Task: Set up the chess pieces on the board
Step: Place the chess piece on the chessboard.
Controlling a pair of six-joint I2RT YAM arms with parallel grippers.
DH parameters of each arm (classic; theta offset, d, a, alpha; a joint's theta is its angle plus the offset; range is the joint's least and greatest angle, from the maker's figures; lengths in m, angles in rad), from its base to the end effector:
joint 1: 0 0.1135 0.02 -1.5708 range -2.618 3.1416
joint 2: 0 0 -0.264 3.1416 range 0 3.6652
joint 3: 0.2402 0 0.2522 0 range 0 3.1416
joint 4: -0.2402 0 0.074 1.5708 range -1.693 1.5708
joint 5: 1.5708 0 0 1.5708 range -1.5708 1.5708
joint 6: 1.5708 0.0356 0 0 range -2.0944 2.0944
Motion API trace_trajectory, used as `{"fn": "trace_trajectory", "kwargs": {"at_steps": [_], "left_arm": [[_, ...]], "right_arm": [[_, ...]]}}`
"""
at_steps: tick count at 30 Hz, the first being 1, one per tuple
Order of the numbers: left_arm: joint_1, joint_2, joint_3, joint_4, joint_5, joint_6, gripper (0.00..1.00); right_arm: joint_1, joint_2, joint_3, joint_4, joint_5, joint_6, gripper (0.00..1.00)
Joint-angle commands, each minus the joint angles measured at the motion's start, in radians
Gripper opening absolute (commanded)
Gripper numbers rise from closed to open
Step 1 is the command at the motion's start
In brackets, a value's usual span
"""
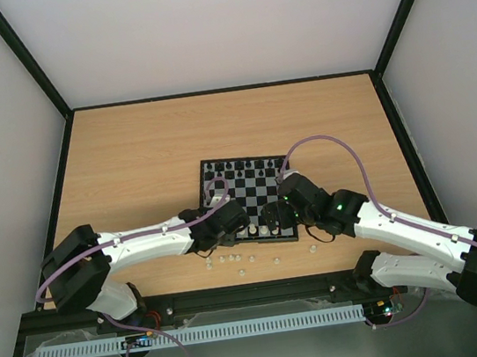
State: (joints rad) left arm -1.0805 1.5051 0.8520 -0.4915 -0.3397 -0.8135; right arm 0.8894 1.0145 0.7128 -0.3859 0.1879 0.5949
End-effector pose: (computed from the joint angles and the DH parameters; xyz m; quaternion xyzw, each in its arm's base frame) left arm 0.1414 -0.2398 0.1778 0.0928 0.9595 -0.0727 0.2559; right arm 0.1416 0.1640 0.2530 -0.0924 0.8962 0.2251 0.3709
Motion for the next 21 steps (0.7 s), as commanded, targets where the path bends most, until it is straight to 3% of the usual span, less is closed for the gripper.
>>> {"fn": "trace_trajectory", "kwargs": {"at_steps": [1,6,9,15,21], "left_arm": [[0.007,0.005,0.013,-0.025,-0.001,-0.006,0.13],[0.008,-0.002,0.017,-0.042,-0.012,-0.013,0.20],[0.007,-0.020,0.024,-0.060,-0.025,-0.018,0.30],[0.008,-0.127,0.081,-0.159,-0.095,-0.022,0.40],[0.008,-0.305,0.064,-0.189,-0.146,-0.036,0.64]], "right_arm": [[-0.006,-0.007,-0.015,-0.003,-0.003,0.000,0.99],[-0.005,-0.007,-0.013,-0.004,-0.005,0.000,0.99],[-0.006,-0.007,-0.013,-0.004,-0.005,-0.001,0.99],[-0.006,-0.004,-0.002,-0.015,0.000,-0.002,0.99],[-0.007,0.015,0.031,-0.049,0.021,0.002,0.99]]}}
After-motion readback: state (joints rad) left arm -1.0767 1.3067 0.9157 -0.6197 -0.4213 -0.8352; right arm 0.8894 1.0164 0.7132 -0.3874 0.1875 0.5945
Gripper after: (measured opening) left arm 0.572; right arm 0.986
